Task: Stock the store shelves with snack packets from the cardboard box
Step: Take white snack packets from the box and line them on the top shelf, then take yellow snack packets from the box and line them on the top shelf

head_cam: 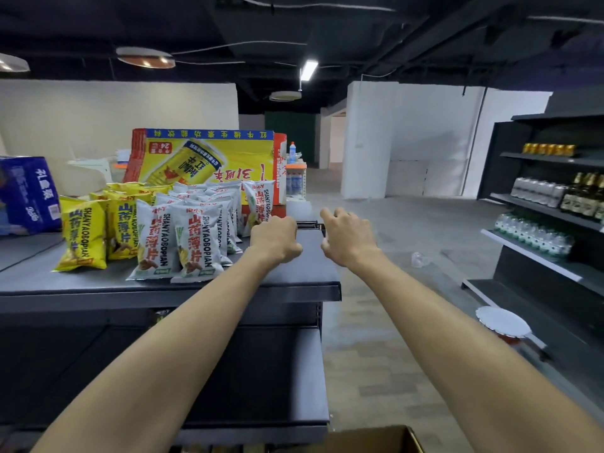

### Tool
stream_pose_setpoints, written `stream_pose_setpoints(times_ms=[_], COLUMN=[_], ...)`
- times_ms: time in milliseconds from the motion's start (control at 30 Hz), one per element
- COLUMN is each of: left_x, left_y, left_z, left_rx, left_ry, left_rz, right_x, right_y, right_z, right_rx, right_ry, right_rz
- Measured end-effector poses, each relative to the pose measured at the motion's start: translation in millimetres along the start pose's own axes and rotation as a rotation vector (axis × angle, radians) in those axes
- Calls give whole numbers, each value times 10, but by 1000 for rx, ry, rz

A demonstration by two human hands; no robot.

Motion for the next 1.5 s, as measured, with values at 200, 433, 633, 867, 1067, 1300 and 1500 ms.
stream_pose_setpoints(times_ms=[200, 433, 633, 867, 1067, 1300, 1500], left_x=[-64, -358, -605, -638, -768, -783, -525], left_y=[-95, -47, 217, 979, 1722, 2466, 3060], left_z=[-291, -743, -1184, -2122, -2823, -3205, -3075], left_rx=[0, -54, -237, -521, -626, -779, -880], left_ry=[47, 132, 211, 306, 377, 305, 159], left_rz=[-11, 21, -3, -88, -14, 24, 18], right_x=[-89, -382, -807, -1123, -1331, -1213, -714], right_y=[-264, -392, -152, 431, 1029, 1655, 2244], right_z=[-130, -214, -820, -2088, -3025, -3607, -3866], right_rx=[16, 20, -30, -269, -392, -548, -695], right_ry=[7, 50, 144, 296, 404, 427, 459], right_rz=[-43, -88, -13, 10, 109, 178, 258])
Point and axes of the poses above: each hand's wrist, its own z-axis towards the middle knuckle, its own y-axis out of the palm, x = y × z, the point moved 3 cm from there along z, towards the middle knuckle, and after that the axes turned 12 degrees about -y, right-handed, at the moved point
